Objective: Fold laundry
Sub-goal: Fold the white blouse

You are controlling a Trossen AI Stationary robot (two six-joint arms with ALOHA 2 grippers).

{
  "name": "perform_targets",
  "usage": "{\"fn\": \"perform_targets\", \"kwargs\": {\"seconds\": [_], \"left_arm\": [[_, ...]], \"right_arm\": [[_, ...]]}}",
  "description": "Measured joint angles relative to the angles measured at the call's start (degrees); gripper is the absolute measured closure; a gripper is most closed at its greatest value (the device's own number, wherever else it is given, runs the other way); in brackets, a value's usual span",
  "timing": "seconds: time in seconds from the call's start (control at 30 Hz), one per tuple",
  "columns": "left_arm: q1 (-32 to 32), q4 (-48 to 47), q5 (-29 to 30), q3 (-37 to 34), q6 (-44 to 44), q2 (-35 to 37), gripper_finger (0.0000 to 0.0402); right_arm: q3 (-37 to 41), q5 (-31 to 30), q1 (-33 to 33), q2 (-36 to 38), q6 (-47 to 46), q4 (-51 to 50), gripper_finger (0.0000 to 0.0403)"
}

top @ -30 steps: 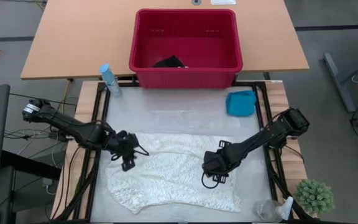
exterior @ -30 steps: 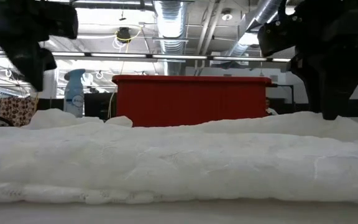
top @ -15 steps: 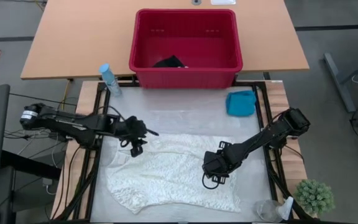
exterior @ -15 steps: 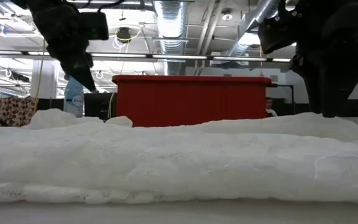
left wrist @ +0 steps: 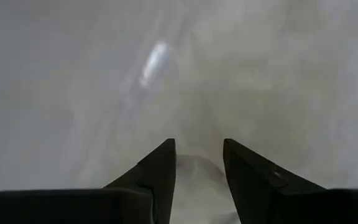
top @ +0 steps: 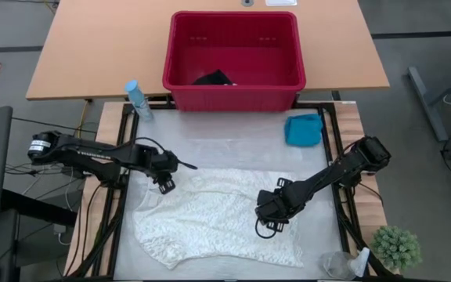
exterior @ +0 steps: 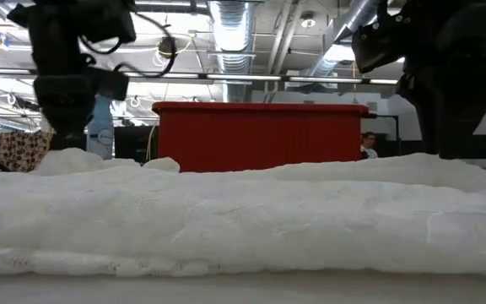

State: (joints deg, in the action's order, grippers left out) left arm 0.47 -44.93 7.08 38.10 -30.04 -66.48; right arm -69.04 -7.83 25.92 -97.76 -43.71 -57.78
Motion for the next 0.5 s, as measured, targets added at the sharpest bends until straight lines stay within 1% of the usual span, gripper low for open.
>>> {"fn": "perform_targets", "kwargs": {"seconds": [0.13, 0.33, 0.5], "left_arm": [[-1.42, -3.61, -6.41, -0.53, -8.39, 0.76, 0.0278], [-7.67, -5.1, -9.07, -0.54, -20.9, 5.95, 0.0278], [-12.66, -5.6, -9.97, -0.51, -26.29, 10.56, 0.0278]], "right_arm": [[0.0, 0.06, 0.71, 0.0, -0.26, 0.0, 0.0198], [0.0, 0.22, 1.88, 0.0, -0.77, -0.33, 0.0198], [0.0, 0.16, 2.97, 0.0, -3.56, -3.32, 0.0198]]}}
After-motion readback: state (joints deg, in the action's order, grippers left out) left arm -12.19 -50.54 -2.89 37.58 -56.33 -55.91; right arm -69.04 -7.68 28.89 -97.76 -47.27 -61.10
